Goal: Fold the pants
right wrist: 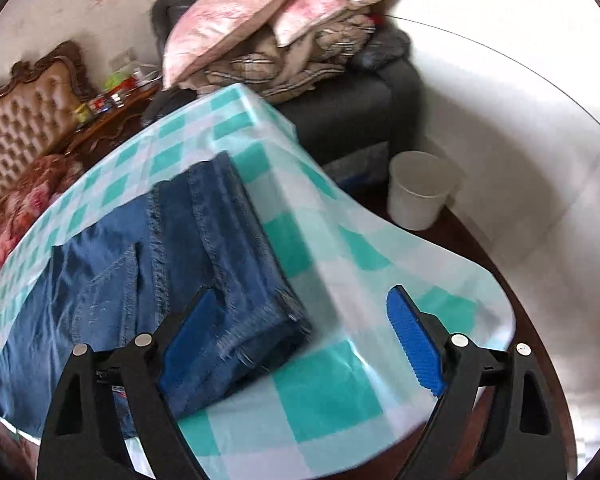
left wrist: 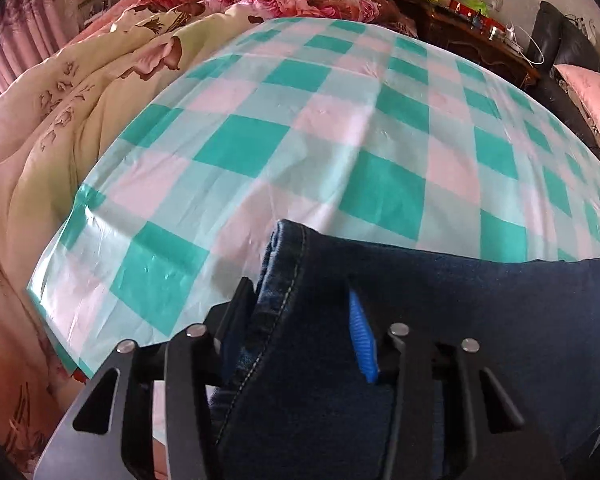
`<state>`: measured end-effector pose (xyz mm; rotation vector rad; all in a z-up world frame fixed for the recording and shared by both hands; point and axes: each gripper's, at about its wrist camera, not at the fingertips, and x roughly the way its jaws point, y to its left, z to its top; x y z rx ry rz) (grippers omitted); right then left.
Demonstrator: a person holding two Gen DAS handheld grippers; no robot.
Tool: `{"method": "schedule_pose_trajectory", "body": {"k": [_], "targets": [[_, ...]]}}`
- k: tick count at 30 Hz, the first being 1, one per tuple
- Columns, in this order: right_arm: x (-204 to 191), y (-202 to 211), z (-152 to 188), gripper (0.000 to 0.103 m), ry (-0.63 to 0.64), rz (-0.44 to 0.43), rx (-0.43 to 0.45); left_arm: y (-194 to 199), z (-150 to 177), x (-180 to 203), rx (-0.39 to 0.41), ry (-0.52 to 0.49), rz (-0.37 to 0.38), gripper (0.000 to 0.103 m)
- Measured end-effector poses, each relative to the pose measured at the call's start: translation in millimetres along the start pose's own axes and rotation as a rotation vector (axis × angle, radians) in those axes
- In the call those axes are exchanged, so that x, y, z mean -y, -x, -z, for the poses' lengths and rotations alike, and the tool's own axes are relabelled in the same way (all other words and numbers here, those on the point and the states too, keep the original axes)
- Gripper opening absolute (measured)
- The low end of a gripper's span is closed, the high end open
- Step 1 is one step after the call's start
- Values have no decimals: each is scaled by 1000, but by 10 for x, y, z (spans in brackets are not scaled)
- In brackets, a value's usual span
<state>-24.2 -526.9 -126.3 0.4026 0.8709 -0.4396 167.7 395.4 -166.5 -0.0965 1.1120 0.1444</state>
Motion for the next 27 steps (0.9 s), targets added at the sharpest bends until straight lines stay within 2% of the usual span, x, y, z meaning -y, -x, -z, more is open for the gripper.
{"method": "schedule_pose_trajectory", "body": {"k": [2,3,4,5,6,9,12,17,18,19,20,22,23,25,27], "targets": [[-89,-136,-66,81,40,-3,-26,10,-13,17,-2,-13,-8,35],[-125,-244,-65,60,62,24,-62,17,-18,27,-2,-16,-14,29],[-135,-323,-50,45,67,36,-93,15,-27,44,-2,-20,-21,27],[-121,-340,-32,42,47,4,-93,2,-48,55,-1,-25,-29,26],[-127,-329,-22,33,48,-6,-94,-1,-57,64,0,-29,-35,24],[-232,-254,39,22,122,54,-80,-18,-116,75,3,-34,-47,21],[-165,-212,76,19,96,58,-90,-60,-195,107,7,-42,-53,21],[-144,-149,155,18,95,77,-84,-107,-279,162,13,-55,-58,20],[-146,-156,156,18,95,75,-80,-108,-284,169,13,-57,-64,24],[-139,-152,153,19,92,75,-73,-102,-294,168,17,-57,-77,33],[-130,-125,141,19,83,88,-60,-67,-293,156,32,-46,-90,37],[-154,29,121,21,70,121,-8,128,-251,149,88,5,-84,40],[-190,141,126,24,77,137,23,266,-209,201,130,12,-81,41],[-387,434,140,58,128,194,125,577,-72,431,220,15,-60,52],[-641,594,207,73,152,148,181,832,156,849,279,2,24,65]]}}
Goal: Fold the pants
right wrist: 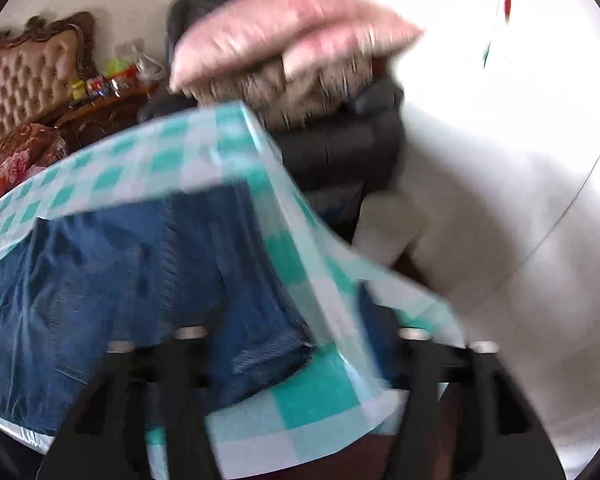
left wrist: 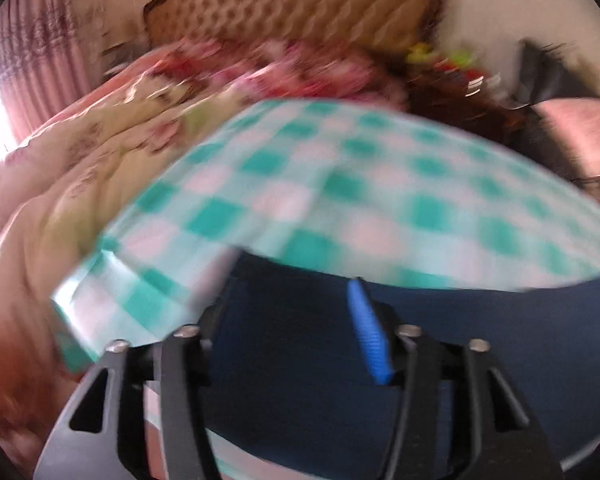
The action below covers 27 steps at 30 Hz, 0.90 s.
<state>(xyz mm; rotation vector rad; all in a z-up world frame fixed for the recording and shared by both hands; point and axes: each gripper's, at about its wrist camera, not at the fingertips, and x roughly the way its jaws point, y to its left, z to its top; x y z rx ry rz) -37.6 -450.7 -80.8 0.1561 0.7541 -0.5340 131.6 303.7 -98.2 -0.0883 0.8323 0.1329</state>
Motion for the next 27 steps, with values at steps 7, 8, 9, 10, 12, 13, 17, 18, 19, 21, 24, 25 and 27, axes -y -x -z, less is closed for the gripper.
{"method": "schedule_pose_trajectory", "body": {"k": [7,8,9,10,12,13,17,18,19,21,24,25,27], "targets": [[-1135,-116,289,82,56,-211,-81,299,933,2278,-87,-191,358,73],[-1281,-143,345,82,75,-238,-91,300,1017,2467,-93,-222,361,74],[-1378,-163,379,82,93,-231,-96,304,1104,2717,-99,-258,350,77],[-1469,-194,421,83,112,-222,-110,293,1158,2870,-108,-271,340,81],[-1545,-264,488,88,109,-229,-146,283,1234,3066,-121,-291,330,88],[-1560,-294,521,89,105,-221,-160,272,1264,3114,-123,-293,314,92],[-1647,-358,631,92,164,-165,-182,199,1391,3233,-161,-309,227,100],[-1666,-369,643,92,173,-156,-185,190,1413,3223,-159,-307,221,101],[-1680,-366,660,94,182,-146,-184,210,1444,3221,-158,-304,223,101],[-1702,-377,695,98,189,-129,-188,207,1484,3210,-148,-293,225,101],[-1751,-393,727,98,196,-114,-179,233,1530,3211,-134,-270,211,101],[-1752,-394,724,98,191,-114,-180,236,1538,3210,-127,-271,209,101],[-1754,-383,738,98,189,-108,-180,251,1556,3211,-118,-272,212,102]]}}
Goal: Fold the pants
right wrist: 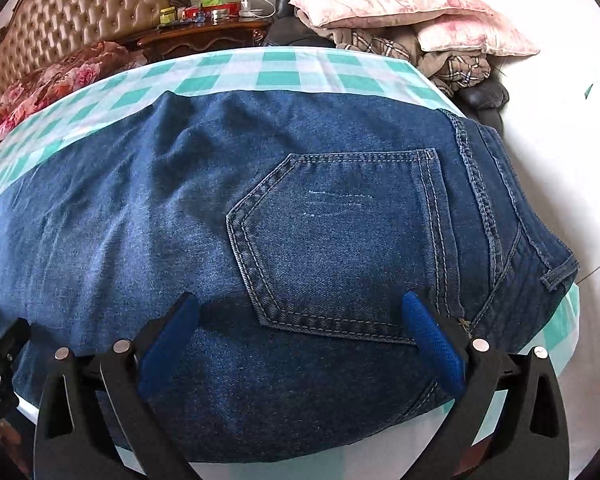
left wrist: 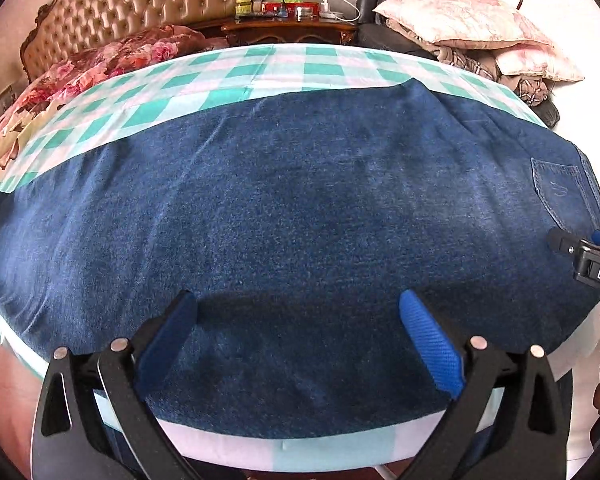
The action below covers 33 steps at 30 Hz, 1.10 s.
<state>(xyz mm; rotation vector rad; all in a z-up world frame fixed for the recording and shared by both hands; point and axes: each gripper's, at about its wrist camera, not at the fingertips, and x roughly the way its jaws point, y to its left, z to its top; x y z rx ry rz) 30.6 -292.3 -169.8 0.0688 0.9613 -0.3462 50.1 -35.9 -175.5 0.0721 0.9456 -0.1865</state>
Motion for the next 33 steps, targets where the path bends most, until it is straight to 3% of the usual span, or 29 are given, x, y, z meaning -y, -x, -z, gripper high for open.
{"method": "schedule_pose_trajectory", "body": {"k": [3,5,7,11,12,14,16,18,21,26,29,30,31,33], "targets": [[-5,-8,7,98,-6,-1,4,56,-37,0,5,-40,-4,100],[0,-13,9,98,-3,-3,12,180,-137,99,77,-84,-18,98],[-1,-15,14,98,-2,-4,17,283,-389,317,135,-174,32,94],[-1,-9,29,98,-10,-1,22,216,-955,855,194,-311,178,69],[-2,-10,29,98,-11,0,19,134,-1074,1005,191,-350,200,55],[4,-13,24,98,-11,-1,13,-144,-1306,1327,125,-414,290,48],[5,-12,16,98,-9,-3,7,-435,-1464,1591,67,-458,317,36],[5,-12,10,98,-4,-3,3,-658,-1540,1801,8,-493,347,36],[0,-6,9,98,-1,-3,3,-904,-1538,2019,-36,-536,312,37],[2,0,29,98,-1,-7,12,-818,-1555,1966,4,-463,325,39],[54,35,46,98,-12,-20,22,-319,-1458,1657,122,-379,365,44],[66,58,50,97,-15,-22,30,-102,-1359,1392,169,-302,353,55],[75,104,46,97,-22,-22,40,32,-1258,1164,200,-244,331,65],[33,231,3,97,-28,-53,74,224,-965,561,244,-126,226,68]]}}
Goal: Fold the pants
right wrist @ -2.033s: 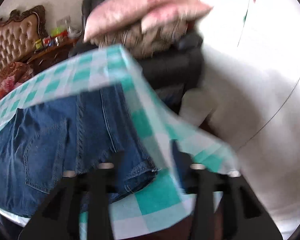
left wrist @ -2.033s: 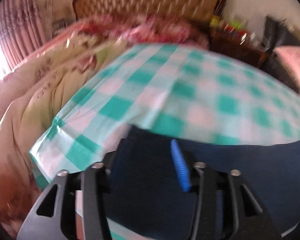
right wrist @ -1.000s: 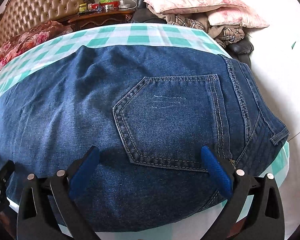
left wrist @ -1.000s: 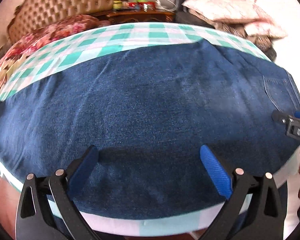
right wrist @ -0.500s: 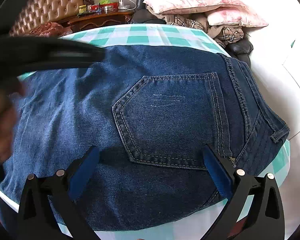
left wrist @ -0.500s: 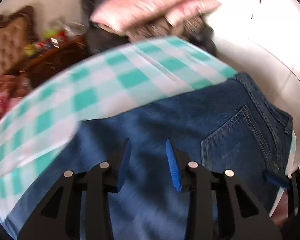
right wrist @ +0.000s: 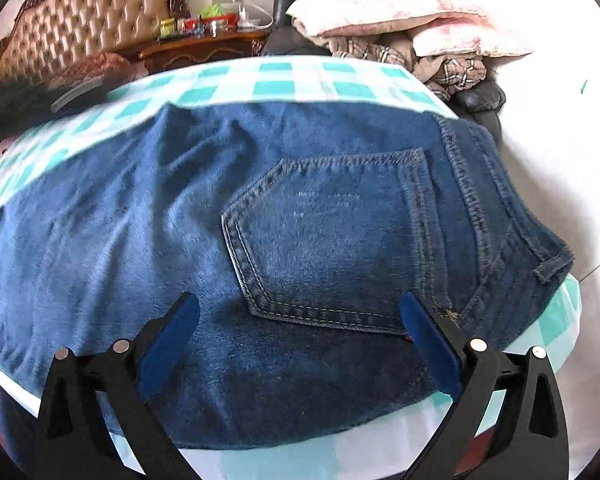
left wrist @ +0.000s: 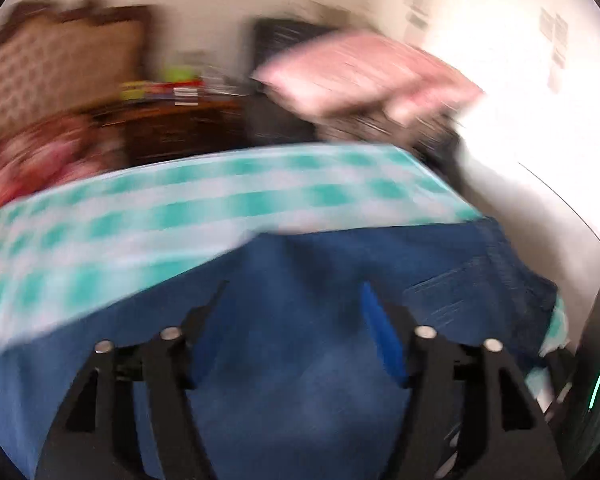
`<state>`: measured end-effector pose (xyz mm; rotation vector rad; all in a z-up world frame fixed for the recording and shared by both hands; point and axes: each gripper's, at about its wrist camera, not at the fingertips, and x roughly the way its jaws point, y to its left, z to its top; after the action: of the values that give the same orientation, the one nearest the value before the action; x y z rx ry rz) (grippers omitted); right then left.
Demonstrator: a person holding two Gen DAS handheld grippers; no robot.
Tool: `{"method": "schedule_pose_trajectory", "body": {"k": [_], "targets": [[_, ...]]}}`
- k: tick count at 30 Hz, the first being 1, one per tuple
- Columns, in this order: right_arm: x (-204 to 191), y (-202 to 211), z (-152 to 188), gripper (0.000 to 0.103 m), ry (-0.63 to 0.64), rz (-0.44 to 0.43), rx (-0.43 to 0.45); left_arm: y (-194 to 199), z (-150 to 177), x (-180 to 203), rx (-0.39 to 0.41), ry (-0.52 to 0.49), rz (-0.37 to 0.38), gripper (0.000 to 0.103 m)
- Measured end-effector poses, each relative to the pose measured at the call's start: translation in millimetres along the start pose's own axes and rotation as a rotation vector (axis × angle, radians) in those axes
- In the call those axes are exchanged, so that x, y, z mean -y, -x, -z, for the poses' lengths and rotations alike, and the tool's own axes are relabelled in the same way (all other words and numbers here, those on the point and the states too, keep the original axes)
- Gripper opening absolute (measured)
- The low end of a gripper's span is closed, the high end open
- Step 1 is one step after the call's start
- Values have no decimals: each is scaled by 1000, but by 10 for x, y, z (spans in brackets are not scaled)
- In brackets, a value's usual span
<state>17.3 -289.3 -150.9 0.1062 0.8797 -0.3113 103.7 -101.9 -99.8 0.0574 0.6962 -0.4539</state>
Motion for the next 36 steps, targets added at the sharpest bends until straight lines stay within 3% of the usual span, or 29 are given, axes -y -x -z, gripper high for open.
{"method": "schedule_pose_trajectory", "body": {"k": [1,3,5,9,12,17,19,21,22,24,26,29,31,34,36], "targets": [[-79,69,-41,97,12,-25,18,131,178,-297,-9,48,-82,67],[-320,179,-132,97,63,-85,44,259,460,-755,-57,111,-164,64],[-694,255,-203,97,129,-158,51,355,792,-1256,-132,141,-256,51],[-1422,334,-280,97,258,-278,42,582,1153,-1856,-163,223,-298,51],[-2059,324,-316,96,371,-331,23,733,1271,-2124,-125,242,-292,54],[-2838,111,-514,78,441,-438,-58,888,1336,-2639,-86,311,-355,57],[-3134,3,-548,68,483,-425,-67,944,1251,-2868,-79,312,-356,59],[-3371,-124,-584,66,520,-419,-74,880,1098,-3044,-98,275,-301,61],[-3473,-198,-600,62,541,-415,-77,816,1012,-3121,-104,246,-313,61],[-3658,-352,-631,61,580,-397,-83,676,910,-3334,-161,221,-287,60],[-3730,-515,-641,61,599,-324,-92,565,878,-3572,-220,204,-317,57],[-3635,-626,-702,63,550,-328,-116,611,882,-3929,-242,235,-330,55],[-3606,-661,-712,74,539,-322,-115,664,874,-4157,-247,233,-395,55],[-3594,-699,-719,79,522,-316,-118,786,878,-4481,-235,256,-500,54],[-3602,-686,-719,79,524,-304,-117,956,860,-4595,-184,314,-491,50]]}}
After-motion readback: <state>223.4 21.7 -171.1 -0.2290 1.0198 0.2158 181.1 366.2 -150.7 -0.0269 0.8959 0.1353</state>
